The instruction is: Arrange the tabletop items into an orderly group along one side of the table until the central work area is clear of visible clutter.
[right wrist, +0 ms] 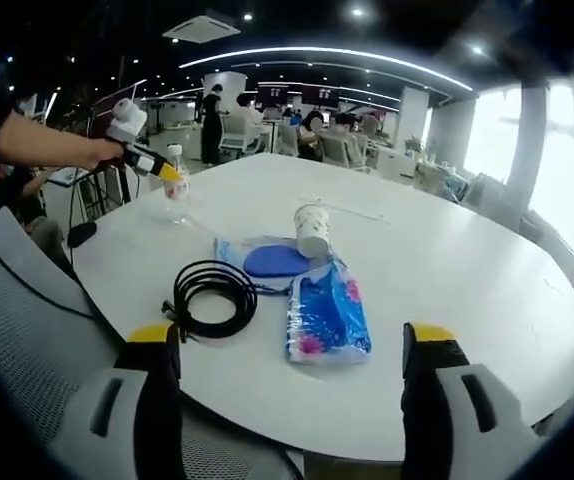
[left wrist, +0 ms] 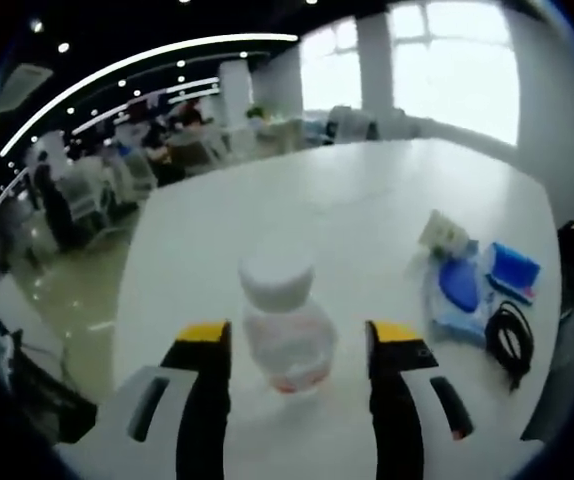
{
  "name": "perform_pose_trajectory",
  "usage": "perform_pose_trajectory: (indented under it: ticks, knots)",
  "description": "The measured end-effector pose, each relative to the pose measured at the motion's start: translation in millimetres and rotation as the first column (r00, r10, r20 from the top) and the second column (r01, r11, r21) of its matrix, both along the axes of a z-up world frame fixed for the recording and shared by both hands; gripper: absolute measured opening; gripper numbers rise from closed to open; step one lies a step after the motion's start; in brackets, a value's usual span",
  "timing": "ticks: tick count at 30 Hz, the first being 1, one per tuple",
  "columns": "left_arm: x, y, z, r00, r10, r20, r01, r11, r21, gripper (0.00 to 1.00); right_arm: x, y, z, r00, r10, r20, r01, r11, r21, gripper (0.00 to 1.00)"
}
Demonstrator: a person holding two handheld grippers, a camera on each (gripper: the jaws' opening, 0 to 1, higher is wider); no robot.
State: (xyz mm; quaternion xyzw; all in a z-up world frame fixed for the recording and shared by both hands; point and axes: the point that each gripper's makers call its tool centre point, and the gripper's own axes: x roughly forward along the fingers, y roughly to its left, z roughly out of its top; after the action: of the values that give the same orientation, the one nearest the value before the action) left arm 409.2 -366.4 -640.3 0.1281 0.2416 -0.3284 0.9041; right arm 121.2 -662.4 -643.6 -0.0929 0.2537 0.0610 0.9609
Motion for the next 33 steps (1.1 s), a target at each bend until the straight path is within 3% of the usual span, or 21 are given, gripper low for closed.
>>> perform_pose_trajectory:
  ticks: [13,18,24,28,33]
  knots:
    - [12.8,-1.0,40.9,0.998,0.03,0.051,-0.027,0.998,-0.056,0.61,0.0,0.5,-0.7,1.0,0.002,-0.002,-0.002,1.0,0.002,0.91]
    - [18.9,-1.2,45.4,0.996,0.045,0.072,-0.041,0.997,-0.059,0.52,0.1,0.2,-1.0,1.0,0.0,-0.004,0.0,1.0,0.0,0.91]
    - [21.1,-6.1,39.0,0.998,0.045,0.053,-0.042,0.998,-0.045,0.41,0.2,-1.2,-0.1,1.0,-0.006,0.0,0.006,1.0,-0.005,0.9]
    - [22.0,-7.4,32.2,0.998,0.044,0.039,-0.042,0.999,-0.03,0.41,0.2,-2.1,0.5,1.0,-0.011,0.003,0.011,1.0,-0.006,0.89]
    - [21.1,-8.1,16.0,0.999,0.036,0.011,-0.036,0.999,-0.009,0.5,0.3,-2.8,1.0,1.0,-0.014,0.005,0.014,1.0,-0.007,0.88]
